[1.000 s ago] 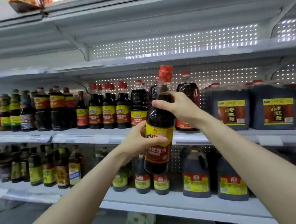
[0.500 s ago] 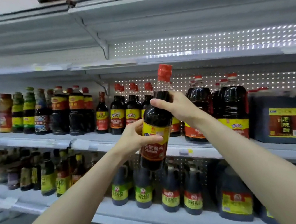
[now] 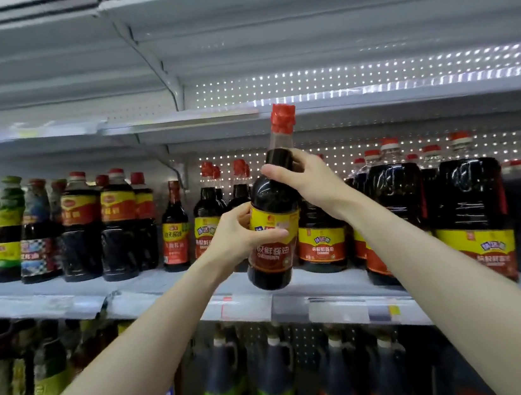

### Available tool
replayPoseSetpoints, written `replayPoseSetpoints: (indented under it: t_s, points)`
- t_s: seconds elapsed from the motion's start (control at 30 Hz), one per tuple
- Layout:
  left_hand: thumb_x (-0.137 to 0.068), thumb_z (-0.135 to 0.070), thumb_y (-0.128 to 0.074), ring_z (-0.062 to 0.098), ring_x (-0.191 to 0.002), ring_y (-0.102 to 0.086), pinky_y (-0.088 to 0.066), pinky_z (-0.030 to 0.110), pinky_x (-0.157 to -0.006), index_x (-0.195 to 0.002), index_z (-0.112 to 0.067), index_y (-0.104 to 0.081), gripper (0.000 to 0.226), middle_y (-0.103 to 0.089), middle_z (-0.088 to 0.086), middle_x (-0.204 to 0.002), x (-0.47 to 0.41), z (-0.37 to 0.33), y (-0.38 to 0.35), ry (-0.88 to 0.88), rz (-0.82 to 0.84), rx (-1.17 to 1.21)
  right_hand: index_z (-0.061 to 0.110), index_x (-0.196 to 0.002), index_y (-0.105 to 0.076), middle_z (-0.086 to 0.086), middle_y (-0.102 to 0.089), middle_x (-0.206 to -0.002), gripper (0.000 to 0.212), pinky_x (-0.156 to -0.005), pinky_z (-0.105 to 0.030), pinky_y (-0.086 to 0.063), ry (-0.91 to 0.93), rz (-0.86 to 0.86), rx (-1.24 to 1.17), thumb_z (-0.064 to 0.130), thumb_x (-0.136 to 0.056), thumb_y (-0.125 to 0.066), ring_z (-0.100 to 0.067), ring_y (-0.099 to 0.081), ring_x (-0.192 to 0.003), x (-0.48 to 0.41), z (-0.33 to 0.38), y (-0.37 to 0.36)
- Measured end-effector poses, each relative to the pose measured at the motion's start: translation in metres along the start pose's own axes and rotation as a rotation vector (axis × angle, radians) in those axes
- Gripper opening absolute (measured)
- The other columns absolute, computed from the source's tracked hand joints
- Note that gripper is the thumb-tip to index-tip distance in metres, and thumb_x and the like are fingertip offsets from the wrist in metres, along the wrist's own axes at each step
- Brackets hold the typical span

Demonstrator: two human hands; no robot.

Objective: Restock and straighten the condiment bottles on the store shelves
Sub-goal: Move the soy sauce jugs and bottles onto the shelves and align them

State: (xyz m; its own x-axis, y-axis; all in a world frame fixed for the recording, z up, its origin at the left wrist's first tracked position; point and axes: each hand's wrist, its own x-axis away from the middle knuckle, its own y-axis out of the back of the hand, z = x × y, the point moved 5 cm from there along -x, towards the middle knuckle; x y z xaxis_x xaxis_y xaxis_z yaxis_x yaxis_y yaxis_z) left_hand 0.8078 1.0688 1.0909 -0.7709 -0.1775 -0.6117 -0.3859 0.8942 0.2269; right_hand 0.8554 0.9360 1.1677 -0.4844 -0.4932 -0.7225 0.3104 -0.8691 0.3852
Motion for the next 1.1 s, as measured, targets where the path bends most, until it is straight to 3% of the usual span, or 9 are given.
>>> replayPoseSetpoints:
  t_s: [0.17,0.3,0.5,0.7,0.93,1.1]
  points:
    - [-0.069,-0.014,-0.084,0.01,-0.095,-0.069,-0.051,0.032,-0.084,-0.108,-0.017,-0.065,0.043,-0.074,-0.002,-0.098,-0.027,0.028,0.003,0.018,0.006,0.043,0.024,-0.121,-0.059,0.005,-0.064,-0.117,0.042,-0.093,-0.034,-0.051,-0.048,-0.029,0.019,0.045,-0.085,-0.068,-0.011,-0.06,-0.108,-0.019,-0.034,-0.008]
    - [-0.068,-0.012,-0.085,0.01,-0.091,-0.07,-0.05,0.023,-0.074,-0.107,-0.013,-0.066,0.043,-0.074,0.0,-0.097,-0.045,0.039,0.002,0.02,0.018,0.08,0.022,-0.12,-0.06,0.005,-0.065,-0.117,0.039,-0.098,-0.038,-0.05,-0.072,-0.07,0.02,0.042,-0.088,-0.066,-0.011,-0.06,-0.11,-0.03,-0.051,-0.011]
    - [-0.064,-0.013,-0.088,0.01,-0.087,-0.071,-0.054,0.023,-0.075,-0.101,-0.012,-0.07,0.041,-0.076,-0.001,-0.092,-0.062,0.07,0.006,0.041,0.044,0.121,0.027,-0.106,-0.063,0.008,-0.069,-0.105,0.015,-0.087,-0.024,-0.052,-0.102,-0.094,0.031,0.034,-0.094,-0.06,-0.005,-0.066,-0.098,-0.04,-0.073,-0.028]
    - [-0.063,-0.015,-0.089,0.011,-0.085,-0.072,-0.055,0.024,-0.073,-0.099,-0.012,-0.069,0.041,-0.076,-0.001,-0.09,-0.071,0.085,0.0,0.07,0.075,0.189,0.023,-0.111,-0.063,0.01,-0.068,-0.101,0.018,-0.078,-0.012,-0.05,-0.121,-0.137,0.081,0.032,-0.096,-0.057,0.002,-0.064,-0.091,-0.042,-0.08,-0.03]
    - [-0.065,-0.018,-0.087,0.016,-0.09,-0.071,-0.056,0.031,-0.078,-0.103,-0.011,-0.068,0.043,-0.075,0.001,-0.094,-0.068,0.094,0.002,0.126,0.097,0.199,0.022,-0.111,-0.064,0.005,-0.069,-0.103,0.021,-0.086,-0.022,-0.051,-0.165,-0.148,0.103,0.035,-0.097,-0.055,-0.008,-0.065,-0.098,-0.044,-0.089,-0.038]
    - [-0.067,-0.022,-0.086,0.009,-0.086,-0.07,-0.052,0.023,-0.068,-0.096,-0.021,-0.067,0.035,-0.074,-0.004,-0.092,-0.071,0.095,0.002,0.143,0.103,0.195,0.022,-0.122,-0.062,0.004,-0.066,-0.115,0.031,-0.095,-0.028,-0.048,-0.19,-0.136,0.133,0.039,-0.097,-0.053,-0.012,-0.061,-0.109,-0.048,-0.093,-0.038]
